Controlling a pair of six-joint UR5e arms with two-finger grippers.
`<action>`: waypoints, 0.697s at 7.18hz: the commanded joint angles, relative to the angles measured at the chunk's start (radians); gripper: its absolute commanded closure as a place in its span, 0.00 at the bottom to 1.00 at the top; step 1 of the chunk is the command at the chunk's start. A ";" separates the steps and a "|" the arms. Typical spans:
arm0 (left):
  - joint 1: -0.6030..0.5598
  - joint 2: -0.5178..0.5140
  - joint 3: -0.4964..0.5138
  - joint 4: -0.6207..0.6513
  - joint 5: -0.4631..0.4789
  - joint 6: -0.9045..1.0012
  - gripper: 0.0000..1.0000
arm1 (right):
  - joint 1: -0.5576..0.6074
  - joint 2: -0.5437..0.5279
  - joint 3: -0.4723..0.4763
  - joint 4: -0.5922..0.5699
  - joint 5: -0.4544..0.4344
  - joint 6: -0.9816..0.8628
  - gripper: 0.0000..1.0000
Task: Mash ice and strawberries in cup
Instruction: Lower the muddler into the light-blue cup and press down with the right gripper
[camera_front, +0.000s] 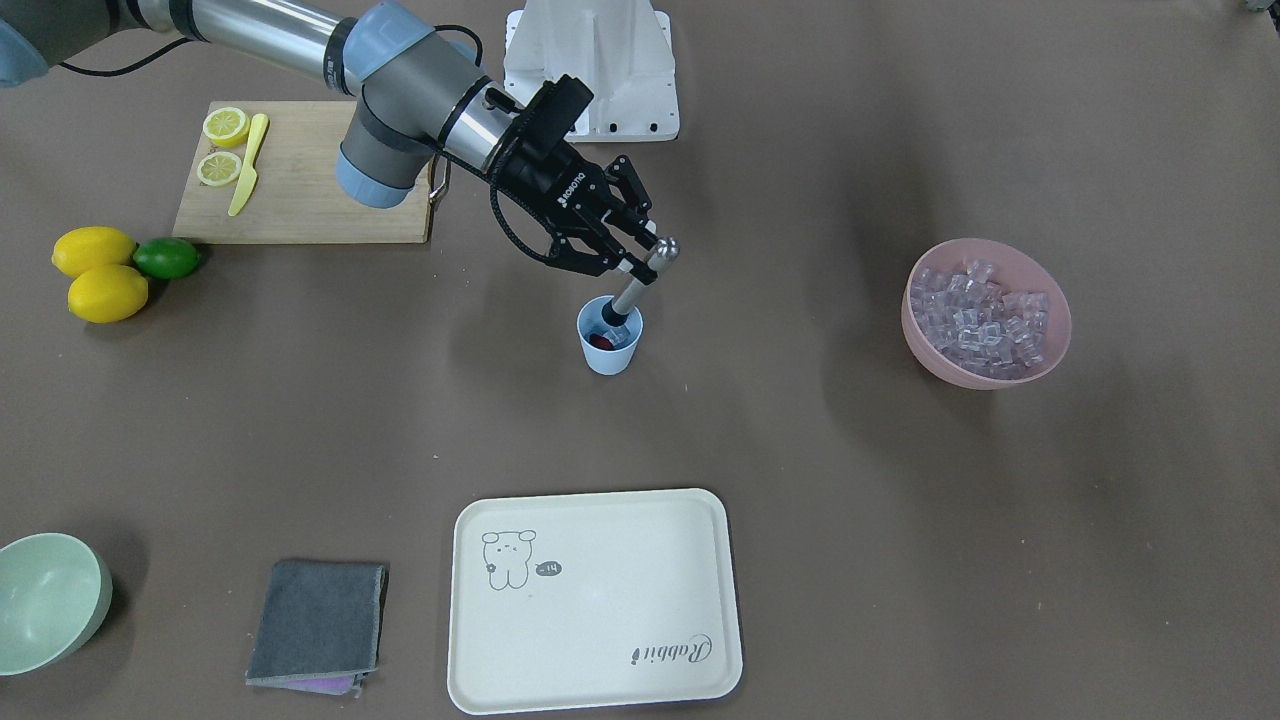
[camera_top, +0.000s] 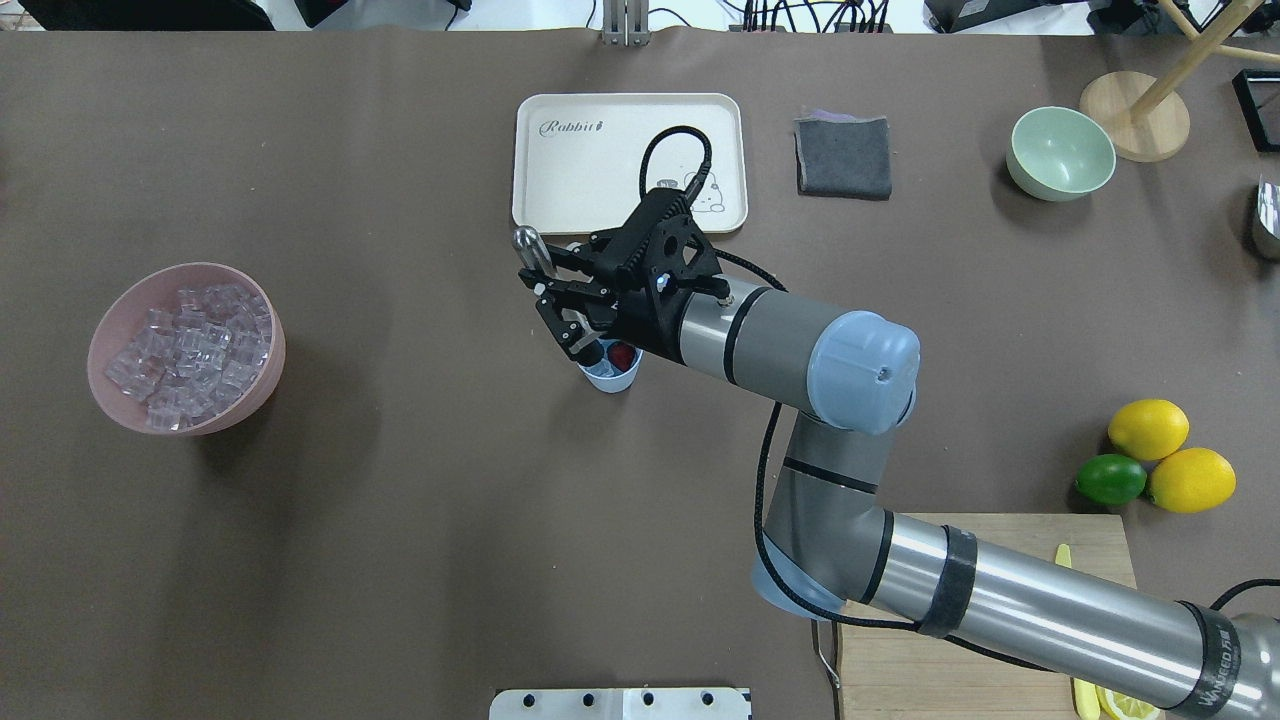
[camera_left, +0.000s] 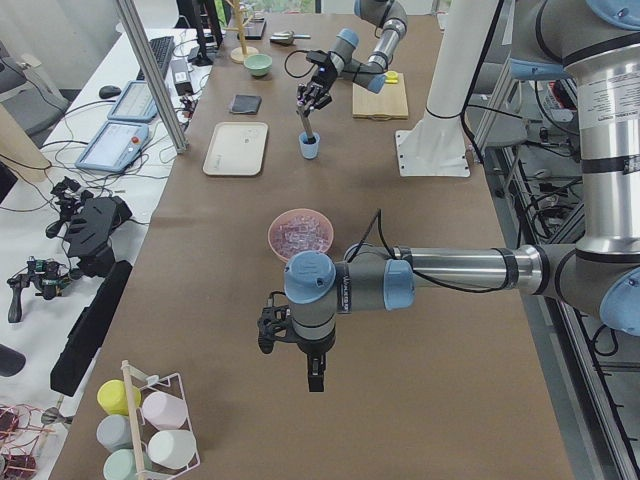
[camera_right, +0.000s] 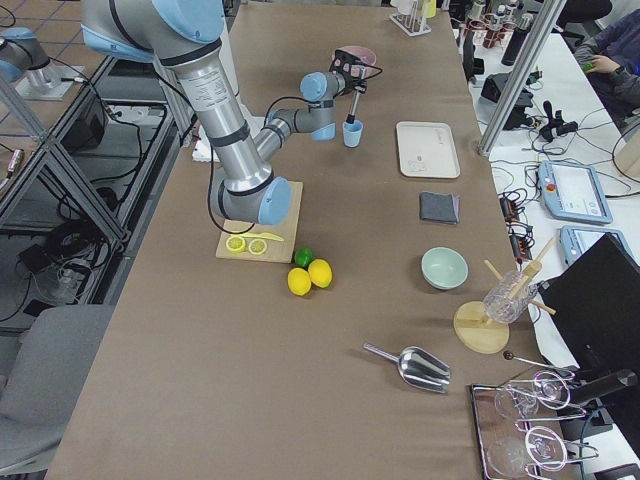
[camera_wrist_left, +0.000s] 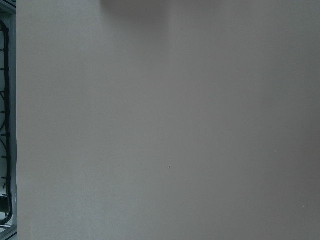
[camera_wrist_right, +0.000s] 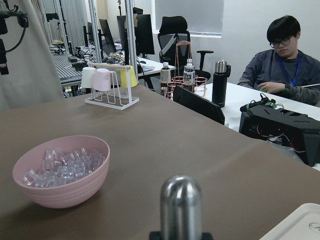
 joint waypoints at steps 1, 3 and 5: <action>0.000 0.000 0.000 -0.001 -0.001 0.000 0.02 | 0.016 0.029 0.008 -0.023 0.003 0.003 1.00; 0.000 0.000 0.000 -0.001 -0.001 0.000 0.02 | 0.016 -0.026 -0.004 0.009 0.009 -0.002 1.00; 0.002 0.000 -0.001 -0.001 0.001 0.000 0.02 | 0.008 -0.038 -0.085 0.124 0.008 -0.005 1.00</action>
